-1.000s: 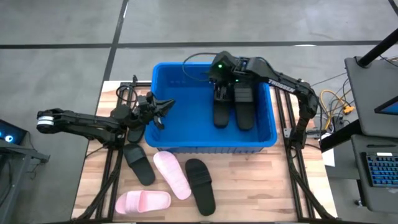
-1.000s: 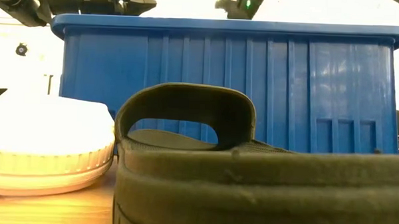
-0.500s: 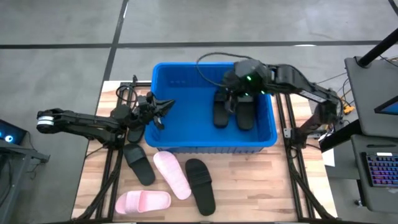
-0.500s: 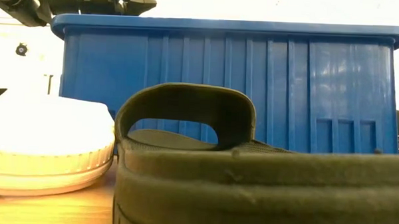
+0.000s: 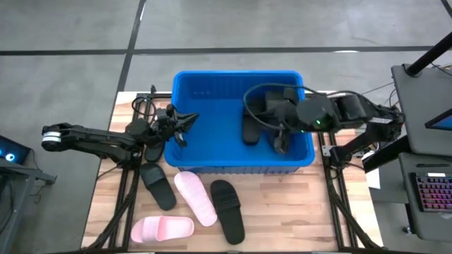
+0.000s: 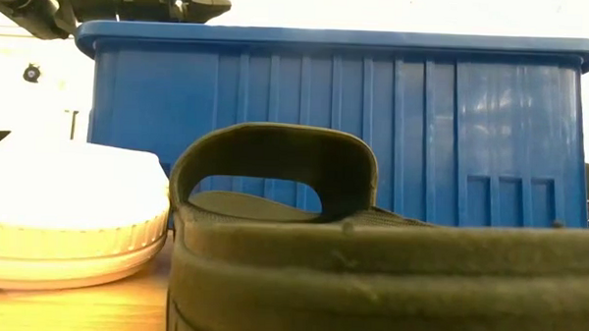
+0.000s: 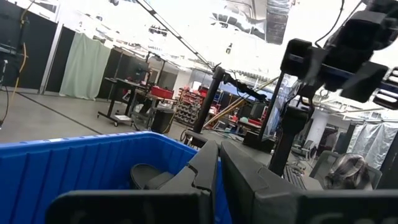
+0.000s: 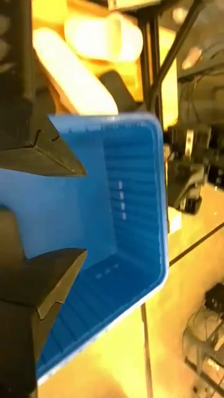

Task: Pick and place slides into bin
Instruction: Put the black slide into the blue bin

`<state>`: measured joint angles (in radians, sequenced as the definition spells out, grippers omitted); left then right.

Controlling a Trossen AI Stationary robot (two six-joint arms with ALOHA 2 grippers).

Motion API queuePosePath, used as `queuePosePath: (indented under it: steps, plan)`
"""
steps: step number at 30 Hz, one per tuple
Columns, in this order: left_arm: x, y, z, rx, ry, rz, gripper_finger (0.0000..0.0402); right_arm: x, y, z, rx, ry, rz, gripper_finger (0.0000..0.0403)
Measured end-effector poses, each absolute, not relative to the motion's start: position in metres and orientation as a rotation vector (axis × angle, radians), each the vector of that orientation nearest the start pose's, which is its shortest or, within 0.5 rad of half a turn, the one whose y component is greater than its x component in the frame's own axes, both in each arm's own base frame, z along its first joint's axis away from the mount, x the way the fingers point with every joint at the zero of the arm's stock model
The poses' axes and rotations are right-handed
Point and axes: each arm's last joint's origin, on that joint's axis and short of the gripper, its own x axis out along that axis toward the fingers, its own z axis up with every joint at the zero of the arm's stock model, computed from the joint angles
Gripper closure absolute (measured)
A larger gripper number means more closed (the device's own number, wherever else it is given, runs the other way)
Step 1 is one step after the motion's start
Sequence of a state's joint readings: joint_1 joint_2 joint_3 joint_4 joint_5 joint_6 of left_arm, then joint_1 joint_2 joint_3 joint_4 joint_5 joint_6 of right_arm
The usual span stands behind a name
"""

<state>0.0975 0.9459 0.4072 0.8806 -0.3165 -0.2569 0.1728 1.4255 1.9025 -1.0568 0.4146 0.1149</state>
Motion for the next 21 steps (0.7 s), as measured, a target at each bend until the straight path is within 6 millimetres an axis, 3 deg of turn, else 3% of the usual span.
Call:
queuePosePath:
  steps: [5,11,21]
  plan:
    - [0.195,0.028,0.275,-0.291,-0.394,0.364,0.0395,0.24,0.056,0.473,-0.042,0.528,-0.245,0.0216]
    - [0.195,0.028,0.275,-0.29,-0.388,0.367,0.0395,0.231,0.096,0.453,-0.024,0.507,-0.196,0.0216]
    - [0.198,0.029,0.272,-0.385,-0.389,0.356,0.0395,0.244,0.15,0.42,-0.019,0.331,-0.192,0.0216]
